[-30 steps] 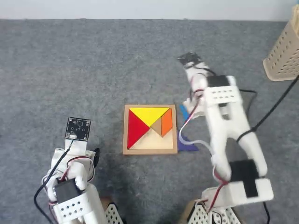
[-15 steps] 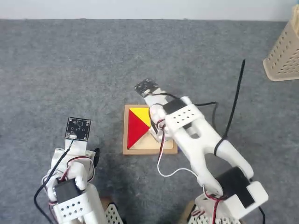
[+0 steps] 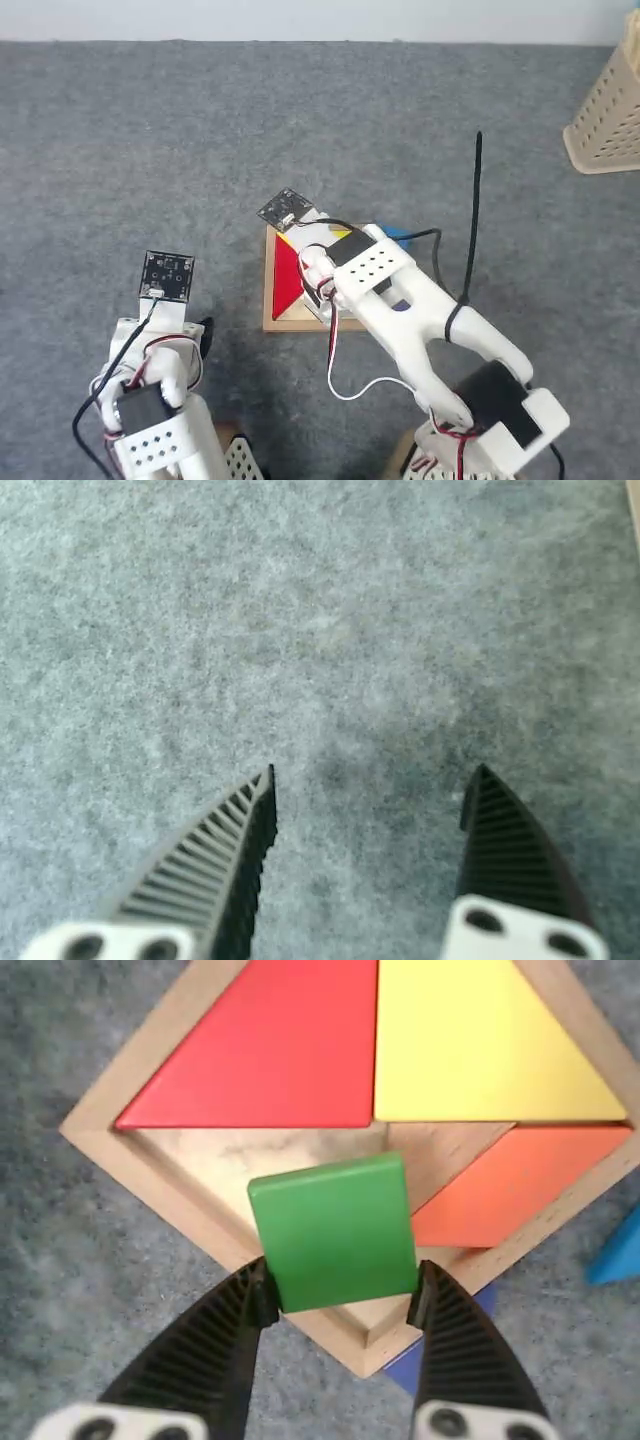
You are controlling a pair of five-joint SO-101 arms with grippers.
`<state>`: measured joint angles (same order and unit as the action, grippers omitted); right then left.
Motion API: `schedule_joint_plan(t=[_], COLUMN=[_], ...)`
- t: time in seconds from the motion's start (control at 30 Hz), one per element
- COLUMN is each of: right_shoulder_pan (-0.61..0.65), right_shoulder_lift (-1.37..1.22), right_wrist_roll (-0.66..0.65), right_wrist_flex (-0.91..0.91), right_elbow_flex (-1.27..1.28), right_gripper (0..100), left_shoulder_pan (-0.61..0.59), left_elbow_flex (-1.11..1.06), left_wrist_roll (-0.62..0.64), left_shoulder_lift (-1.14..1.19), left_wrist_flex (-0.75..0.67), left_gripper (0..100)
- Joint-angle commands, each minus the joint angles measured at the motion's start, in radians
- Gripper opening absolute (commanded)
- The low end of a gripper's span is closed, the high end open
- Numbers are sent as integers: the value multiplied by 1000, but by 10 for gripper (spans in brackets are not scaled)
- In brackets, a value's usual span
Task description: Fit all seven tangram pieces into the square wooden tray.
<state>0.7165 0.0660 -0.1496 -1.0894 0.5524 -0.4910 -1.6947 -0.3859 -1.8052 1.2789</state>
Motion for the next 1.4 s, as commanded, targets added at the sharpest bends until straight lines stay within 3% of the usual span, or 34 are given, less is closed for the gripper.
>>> schedule_joint_plan(t=[0.0, 0.17, 0.37, 0.63, 0.7, 0.87, 1.0, 1.37], right_shoulder_pan=[15, 15, 16, 12, 7, -30, -36, 7], right_shoulder_lift=[61, 61, 61, 61, 62, 71, 61, -30], right_wrist_roll=[9, 11, 11, 11, 11, 6, 9, 26], right_wrist_flex=[18, 18, 16, 13, 15, 21, 56, 136], right_elbow_flex=[-12, -12, -12, -12, -12, -15, 2, 5], right_gripper=[138, 147, 260, 263, 227, 0, 49, 48], left_shoulder_pan=[-5, -5, -5, -5, -5, -5, -5, -5], left_elbow_flex=[8, 8, 8, 8, 8, 8, 8, 8], left_wrist_roll=[-9, -9, -9, -9, -9, -9, -9, -9], left_shoulder_lift=[-15, -15, -15, -15, -15, -15, -15, -15], left_wrist_flex=[3, 3, 3, 3, 3, 3, 3, 3], left_gripper=[280, 280, 280, 280, 280, 280, 280, 280])
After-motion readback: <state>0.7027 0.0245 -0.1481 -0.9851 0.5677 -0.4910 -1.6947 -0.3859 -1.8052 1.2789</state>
